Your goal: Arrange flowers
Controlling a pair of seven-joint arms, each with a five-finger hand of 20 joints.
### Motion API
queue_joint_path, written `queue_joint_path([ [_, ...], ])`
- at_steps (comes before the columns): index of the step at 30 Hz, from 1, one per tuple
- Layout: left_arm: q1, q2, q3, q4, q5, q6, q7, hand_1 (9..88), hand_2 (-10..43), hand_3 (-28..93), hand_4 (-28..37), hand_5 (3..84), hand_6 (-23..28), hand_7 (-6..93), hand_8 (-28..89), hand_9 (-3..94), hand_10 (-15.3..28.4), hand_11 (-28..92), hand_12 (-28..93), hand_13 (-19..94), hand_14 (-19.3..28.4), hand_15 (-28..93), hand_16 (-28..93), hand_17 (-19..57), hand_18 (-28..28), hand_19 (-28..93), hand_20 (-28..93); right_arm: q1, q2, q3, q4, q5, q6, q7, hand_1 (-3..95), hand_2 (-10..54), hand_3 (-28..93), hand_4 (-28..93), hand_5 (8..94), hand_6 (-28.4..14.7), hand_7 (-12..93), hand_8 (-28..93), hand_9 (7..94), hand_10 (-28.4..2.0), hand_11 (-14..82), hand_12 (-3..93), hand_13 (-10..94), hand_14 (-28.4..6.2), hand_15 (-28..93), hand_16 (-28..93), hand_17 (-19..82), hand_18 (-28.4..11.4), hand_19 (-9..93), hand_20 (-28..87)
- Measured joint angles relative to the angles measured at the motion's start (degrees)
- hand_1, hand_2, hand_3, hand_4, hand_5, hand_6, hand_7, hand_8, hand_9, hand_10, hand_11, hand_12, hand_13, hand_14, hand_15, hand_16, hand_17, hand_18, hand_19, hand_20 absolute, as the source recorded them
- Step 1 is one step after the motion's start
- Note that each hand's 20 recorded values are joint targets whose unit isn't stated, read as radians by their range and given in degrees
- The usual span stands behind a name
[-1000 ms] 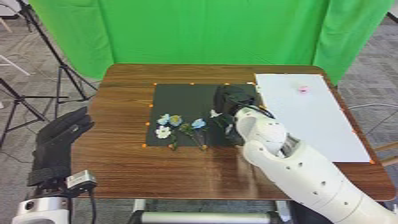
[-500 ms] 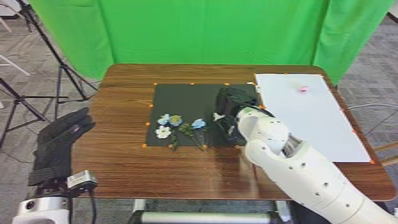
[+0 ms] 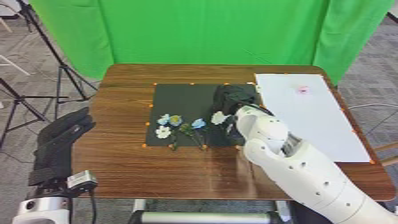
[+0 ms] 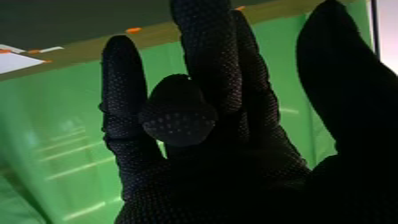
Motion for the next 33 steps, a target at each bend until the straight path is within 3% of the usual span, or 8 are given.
queue_joint_path([
  [9,0.3,0.47,0.27,-0.04,-0.65,0.41,0.91,27.5,3.7,82,-17.6,40.8,11.0,20.5,-12,31.6,19.0,42,10,19,23.9,66,-17,-13.0,18.8,52,12,1.0,1.2,-0.2,-1.3,1.1,-0.5,0.6,28.5,-1.1,81,-24,61.1,-5.3,16,-12,78.3,-15.2,34.7,20.2,76,-10.0,78,21,28,-23.9,91,-5],
  [18,1.0,0.49,0.09,-0.10,-0.78,0.80,1.03,27.5,3.7,82,-17.6,40.8,11.0,20.5,-12,31.7,19.1,42,10,19,23.9,66,-17,-13.0,18.8,52,12,3.8,7.5,1.1,-2.5,6.8,0.3,0.6,27.3,0.6,83,-24,59.3,-4.8,20,-13,64.2,-18.0,29.2,17.1,66,-12.2,77,17,22,-22.4,85,-4],
  [26,0.8,0.90,0.90,-0.10,-1.42,1.38,1.60,27.5,3.7,82,-17.6,40.7,10.9,20.6,-12,31.5,19.0,42,10,19,23.8,66,-17,-13.0,18.8,52,12,9.3,11.5,1.8,6.4,10.1,0.4,-0.4,26.0,0.6,86,-25,49.8,-5.8,20,-14,51.7,-19.7,26.2,16.0,59,-12.7,79,15,18,-21.1,81,0],
  [33,0.1,1.41,1.63,-0.06,-1.77,1.67,2.16,27.5,3.7,82,-17.5,40.7,10.9,20.6,-12,31.6,19.1,42,10,19,23.9,66,-17,-13.0,18.7,52,12,9.6,9.7,12.1,13.6,12.7,-9.9,-0.9,24.4,1.2,87,-25,44.5,-7.3,19,-13,46.9,-20.9,24.6,15.4,58,-12.7,80,14,18,-21.0,81,2],
])
